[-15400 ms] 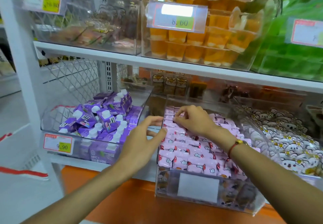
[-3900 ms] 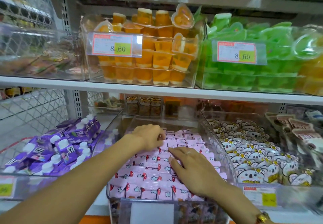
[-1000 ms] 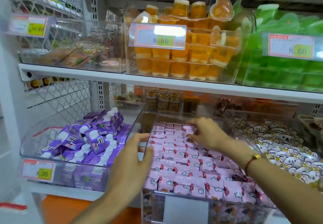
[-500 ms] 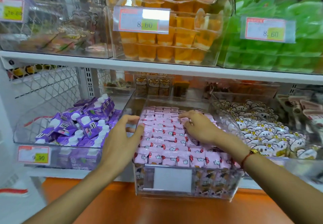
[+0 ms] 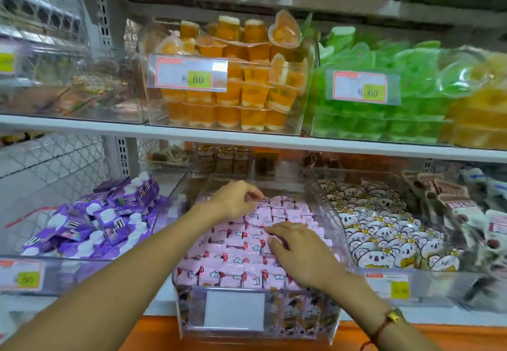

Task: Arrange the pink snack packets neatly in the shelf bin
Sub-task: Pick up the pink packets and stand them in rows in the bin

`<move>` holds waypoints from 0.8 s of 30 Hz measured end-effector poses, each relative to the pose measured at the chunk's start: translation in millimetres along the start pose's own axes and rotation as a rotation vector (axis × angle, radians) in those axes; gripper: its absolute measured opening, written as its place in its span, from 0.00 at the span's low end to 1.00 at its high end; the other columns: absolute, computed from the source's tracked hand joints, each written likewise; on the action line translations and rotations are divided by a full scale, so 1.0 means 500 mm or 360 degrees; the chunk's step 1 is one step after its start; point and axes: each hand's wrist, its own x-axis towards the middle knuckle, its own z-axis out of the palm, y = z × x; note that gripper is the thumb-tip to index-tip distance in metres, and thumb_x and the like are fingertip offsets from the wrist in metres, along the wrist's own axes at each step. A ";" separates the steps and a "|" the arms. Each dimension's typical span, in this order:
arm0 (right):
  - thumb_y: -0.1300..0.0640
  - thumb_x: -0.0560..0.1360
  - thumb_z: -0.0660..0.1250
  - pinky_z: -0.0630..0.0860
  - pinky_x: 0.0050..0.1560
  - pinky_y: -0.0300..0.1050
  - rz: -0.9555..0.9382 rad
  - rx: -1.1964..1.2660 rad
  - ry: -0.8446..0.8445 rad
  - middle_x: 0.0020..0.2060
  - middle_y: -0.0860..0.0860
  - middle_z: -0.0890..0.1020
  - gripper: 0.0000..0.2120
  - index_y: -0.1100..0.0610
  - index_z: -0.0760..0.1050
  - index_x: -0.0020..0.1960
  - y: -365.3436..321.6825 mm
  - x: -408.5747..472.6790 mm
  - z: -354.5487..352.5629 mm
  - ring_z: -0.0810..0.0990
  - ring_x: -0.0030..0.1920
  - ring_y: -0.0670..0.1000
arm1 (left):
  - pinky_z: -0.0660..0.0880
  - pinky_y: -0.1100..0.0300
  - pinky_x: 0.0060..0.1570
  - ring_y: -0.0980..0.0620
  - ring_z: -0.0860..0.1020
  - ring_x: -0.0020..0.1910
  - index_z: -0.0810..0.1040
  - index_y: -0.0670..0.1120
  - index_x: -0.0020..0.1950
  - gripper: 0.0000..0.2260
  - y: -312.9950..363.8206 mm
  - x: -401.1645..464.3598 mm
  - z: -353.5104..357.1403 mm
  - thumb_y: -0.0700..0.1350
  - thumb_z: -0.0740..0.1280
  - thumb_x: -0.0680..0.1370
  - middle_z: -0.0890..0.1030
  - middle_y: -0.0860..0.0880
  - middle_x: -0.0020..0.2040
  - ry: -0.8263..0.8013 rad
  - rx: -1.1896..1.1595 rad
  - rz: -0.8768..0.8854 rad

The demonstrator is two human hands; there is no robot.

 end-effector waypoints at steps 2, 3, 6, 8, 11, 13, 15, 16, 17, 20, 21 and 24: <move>0.49 0.80 0.54 0.64 0.63 0.42 -0.0007 0.0025 0.0042 0.65 0.49 0.75 0.19 0.50 0.71 0.69 0.000 0.000 -0.001 0.70 0.65 0.51 | 0.73 0.54 0.59 0.51 0.77 0.57 0.79 0.49 0.61 0.13 -0.003 0.017 0.013 0.47 0.67 0.77 0.79 0.49 0.61 -0.0160 0.0162 -0.0023; 0.48 0.80 0.54 0.64 0.62 0.42 -0.0011 0.0030 0.0054 0.65 0.49 0.75 0.19 0.50 0.71 0.68 0.001 0.001 -0.001 0.70 0.64 0.51 | 0.74 0.54 0.58 0.51 0.77 0.56 0.79 0.49 0.61 0.14 -0.004 0.021 0.018 0.50 0.67 0.77 0.80 0.49 0.60 -0.0201 0.0204 -0.0035; 0.48 0.80 0.54 0.65 0.62 0.43 -0.0006 0.0051 0.0064 0.64 0.49 0.75 0.19 0.50 0.71 0.68 0.004 0.002 0.000 0.70 0.63 0.51 | 0.74 0.52 0.58 0.50 0.77 0.57 0.80 0.48 0.60 0.15 -0.004 0.028 0.030 0.52 0.68 0.76 0.80 0.49 0.60 -0.0189 0.0232 -0.0046; 0.48 0.80 0.54 0.65 0.63 0.44 0.0002 0.0062 0.0049 0.64 0.49 0.76 0.19 0.50 0.72 0.68 0.004 0.001 0.001 0.70 0.63 0.51 | 0.73 0.51 0.58 0.49 0.76 0.57 0.80 0.47 0.59 0.14 -0.003 0.030 0.033 0.52 0.69 0.76 0.79 0.48 0.60 -0.0192 0.0230 -0.0046; 0.48 0.80 0.54 0.64 0.63 0.44 0.0010 0.0076 0.0019 0.65 0.48 0.75 0.19 0.50 0.72 0.67 0.005 0.001 0.001 0.69 0.64 0.50 | 0.75 0.51 0.57 0.51 0.78 0.54 0.82 0.47 0.51 0.07 -0.001 0.032 0.031 0.47 0.71 0.75 0.82 0.49 0.54 -0.0138 0.0047 -0.0062; 0.48 0.80 0.54 0.63 0.64 0.44 0.0018 0.0069 -0.0019 0.66 0.48 0.74 0.19 0.50 0.72 0.68 0.006 0.004 0.001 0.69 0.64 0.51 | 0.76 0.50 0.56 0.52 0.79 0.50 0.83 0.48 0.45 0.02 0.004 0.029 0.032 0.43 0.71 0.74 0.83 0.50 0.48 -0.0019 -0.0109 -0.0091; 0.48 0.80 0.53 0.63 0.65 0.44 0.0038 0.0055 -0.0069 0.66 0.49 0.74 0.19 0.50 0.72 0.68 0.006 0.008 -0.001 0.69 0.65 0.51 | 0.76 0.50 0.56 0.52 0.79 0.49 0.81 0.46 0.45 0.02 0.011 0.026 0.039 0.42 0.69 0.75 0.83 0.50 0.48 0.0092 -0.0138 -0.0105; 0.48 0.80 0.53 0.63 0.64 0.44 0.0051 0.0048 -0.0100 0.67 0.49 0.74 0.19 0.50 0.72 0.68 0.005 0.009 -0.002 0.68 0.65 0.52 | 0.76 0.50 0.54 0.51 0.79 0.48 0.80 0.46 0.47 0.02 0.013 0.026 0.042 0.42 0.68 0.76 0.82 0.49 0.48 0.0150 -0.0166 -0.0115; 0.49 0.80 0.53 0.63 0.64 0.44 0.0064 0.0045 -0.0128 0.67 0.49 0.73 0.19 0.50 0.72 0.68 0.005 0.010 -0.004 0.68 0.66 0.52 | 0.77 0.51 0.51 0.51 0.79 0.46 0.79 0.45 0.48 0.03 0.016 0.026 0.043 0.42 0.67 0.77 0.82 0.48 0.49 0.0213 -0.0240 -0.0132; 0.49 0.81 0.52 0.63 0.64 0.43 0.0080 0.0045 -0.0185 0.68 0.49 0.72 0.19 0.50 0.71 0.68 0.004 0.011 -0.009 0.68 0.66 0.53 | 0.76 0.56 0.40 0.48 0.79 0.42 0.75 0.43 0.51 0.07 0.029 0.026 0.028 0.47 0.65 0.79 0.80 0.45 0.49 0.0486 -0.0741 -0.0266; 0.49 0.81 0.52 0.63 0.64 0.44 0.0080 0.0046 -0.0196 0.68 0.49 0.72 0.19 0.50 0.71 0.68 0.004 0.010 -0.009 0.67 0.67 0.53 | 0.76 0.55 0.43 0.47 0.79 0.45 0.76 0.42 0.53 0.10 0.031 0.027 0.022 0.48 0.65 0.79 0.80 0.44 0.51 0.0589 -0.0887 -0.0323; 0.48 0.81 0.51 0.62 0.65 0.43 0.0083 0.0048 -0.0192 0.69 0.49 0.71 0.19 0.50 0.70 0.69 0.004 0.009 -0.009 0.67 0.67 0.52 | 0.75 0.59 0.46 0.49 0.78 0.47 0.75 0.42 0.54 0.11 0.034 0.017 0.015 0.48 0.64 0.79 0.79 0.44 0.55 0.0790 -0.1079 -0.0372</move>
